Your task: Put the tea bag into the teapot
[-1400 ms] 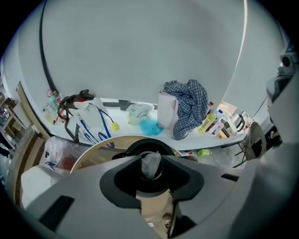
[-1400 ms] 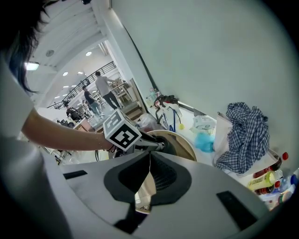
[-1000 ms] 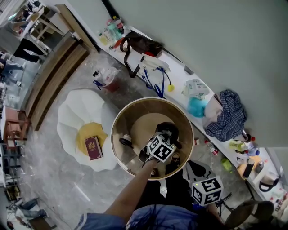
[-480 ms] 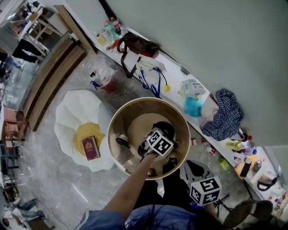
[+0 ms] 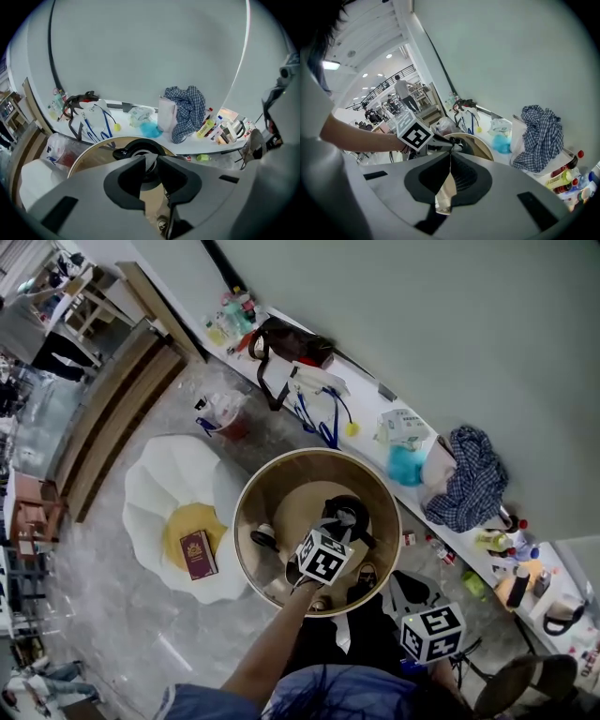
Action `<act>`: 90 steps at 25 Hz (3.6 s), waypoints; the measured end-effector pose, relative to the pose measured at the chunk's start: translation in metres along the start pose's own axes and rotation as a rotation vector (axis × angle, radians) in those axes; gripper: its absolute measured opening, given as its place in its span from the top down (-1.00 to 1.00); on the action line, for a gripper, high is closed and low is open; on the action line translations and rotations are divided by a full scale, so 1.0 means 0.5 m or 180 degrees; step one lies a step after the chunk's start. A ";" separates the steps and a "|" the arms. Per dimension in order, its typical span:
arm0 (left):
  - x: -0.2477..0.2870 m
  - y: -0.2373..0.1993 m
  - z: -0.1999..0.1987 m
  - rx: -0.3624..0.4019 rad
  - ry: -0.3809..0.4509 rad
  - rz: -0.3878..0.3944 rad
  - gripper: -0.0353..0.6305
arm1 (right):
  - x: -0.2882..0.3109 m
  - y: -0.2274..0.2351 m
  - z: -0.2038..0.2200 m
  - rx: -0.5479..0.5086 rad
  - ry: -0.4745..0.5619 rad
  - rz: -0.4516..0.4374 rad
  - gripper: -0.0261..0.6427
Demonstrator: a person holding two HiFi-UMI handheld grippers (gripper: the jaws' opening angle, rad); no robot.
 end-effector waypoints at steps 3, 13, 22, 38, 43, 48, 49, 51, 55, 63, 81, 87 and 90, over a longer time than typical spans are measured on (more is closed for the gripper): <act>-0.032 0.007 0.005 -0.0007 0.0085 0.0018 0.64 | 0.000 -0.012 -0.007 -0.0027 0.0049 -0.0004 0.87; -0.208 0.054 0.000 0.0012 0.0647 0.0083 0.67 | -0.026 -0.076 -0.030 -0.0143 0.0232 0.0049 0.87; -0.383 0.094 0.056 -0.0030 0.1042 0.0200 0.70 | -0.060 -0.188 -0.052 -0.0233 0.0478 0.0038 0.87; -0.586 0.082 0.251 0.0036 0.1427 0.0361 0.73 | -0.089 -0.426 0.026 -0.0323 0.0750 0.0216 0.87; -0.610 0.079 0.297 0.0014 0.1429 0.0465 0.73 | -0.108 -0.464 0.048 -0.0333 0.0748 0.0357 0.87; -0.614 0.087 0.317 0.0063 0.1458 0.0585 0.73 | -0.122 -0.482 0.068 -0.0292 0.0699 0.0463 0.87; -0.615 0.088 0.322 0.0062 0.1461 0.0600 0.73 | -0.123 -0.486 0.073 -0.0285 0.0673 0.0466 0.87; -0.616 0.093 0.330 0.0044 0.1470 0.0633 0.73 | -0.120 -0.493 0.085 -0.0288 0.0613 0.0470 0.87; -0.619 0.106 0.337 0.0046 0.1476 0.0699 0.74 | -0.112 -0.507 0.093 -0.0326 0.0549 0.0419 0.87; -0.666 0.150 0.334 0.0053 0.1579 0.0620 0.75 | -0.159 -0.518 0.119 -0.0337 0.0636 0.0273 0.87; -0.762 0.421 0.464 -0.0107 0.1610 0.0427 0.75 | -0.382 -0.530 0.339 -0.0360 0.0921 0.0139 0.87; -0.795 0.504 0.510 -0.0008 0.1660 0.0351 0.75 | -0.445 -0.548 0.416 -0.0409 0.1014 0.0125 0.87; -0.808 0.544 0.538 0.0002 0.1693 0.0327 0.75 | -0.478 -0.564 0.456 -0.0438 0.1058 0.0126 0.87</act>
Point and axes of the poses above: the fingertips, and each gripper's own axes: x forward along the fingers, y to its right, z out of its underside, the point moved 4 cm from there along -x, backward along the fingers, and after that the axes turned 2 degrees about -y, right-handed, at the moved point
